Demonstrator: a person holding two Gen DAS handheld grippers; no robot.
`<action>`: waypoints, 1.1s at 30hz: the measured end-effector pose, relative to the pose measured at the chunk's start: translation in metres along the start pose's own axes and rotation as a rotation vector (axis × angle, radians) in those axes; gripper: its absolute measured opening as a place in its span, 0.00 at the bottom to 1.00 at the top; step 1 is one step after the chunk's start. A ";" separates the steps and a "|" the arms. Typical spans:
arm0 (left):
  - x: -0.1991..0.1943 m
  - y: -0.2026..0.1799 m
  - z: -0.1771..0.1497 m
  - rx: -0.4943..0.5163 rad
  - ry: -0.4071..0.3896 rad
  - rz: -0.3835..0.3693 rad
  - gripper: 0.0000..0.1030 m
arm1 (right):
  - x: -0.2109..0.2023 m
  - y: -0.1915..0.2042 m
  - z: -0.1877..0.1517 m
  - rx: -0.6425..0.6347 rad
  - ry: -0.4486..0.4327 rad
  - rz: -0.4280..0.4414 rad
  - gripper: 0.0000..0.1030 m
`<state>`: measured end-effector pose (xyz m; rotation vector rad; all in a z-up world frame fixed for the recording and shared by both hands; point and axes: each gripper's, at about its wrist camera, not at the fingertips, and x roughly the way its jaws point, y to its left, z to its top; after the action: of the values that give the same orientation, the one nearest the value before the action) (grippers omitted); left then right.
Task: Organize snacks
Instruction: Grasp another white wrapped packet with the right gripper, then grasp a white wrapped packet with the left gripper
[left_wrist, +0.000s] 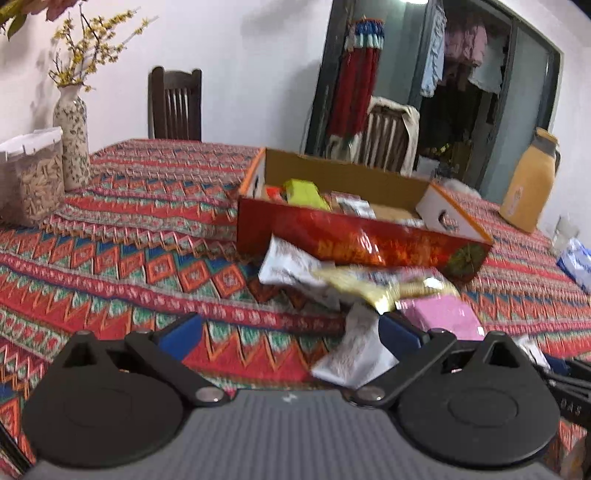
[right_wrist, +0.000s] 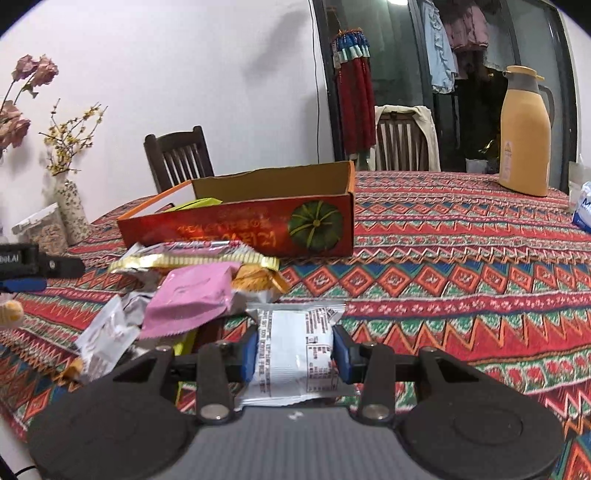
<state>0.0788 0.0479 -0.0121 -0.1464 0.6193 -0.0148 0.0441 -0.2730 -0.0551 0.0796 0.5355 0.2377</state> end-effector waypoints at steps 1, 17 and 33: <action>-0.001 -0.002 -0.003 0.004 0.009 -0.008 1.00 | -0.001 0.000 -0.001 0.003 0.000 0.003 0.39; 0.009 -0.068 -0.038 0.215 0.079 -0.132 1.00 | -0.017 -0.010 -0.011 0.034 -0.014 0.032 0.39; 0.005 -0.053 -0.043 0.141 0.070 -0.185 0.56 | -0.019 -0.006 -0.013 0.031 -0.012 0.052 0.39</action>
<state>0.0590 -0.0110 -0.0422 -0.0665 0.6702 -0.2428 0.0229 -0.2838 -0.0574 0.1250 0.5255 0.2798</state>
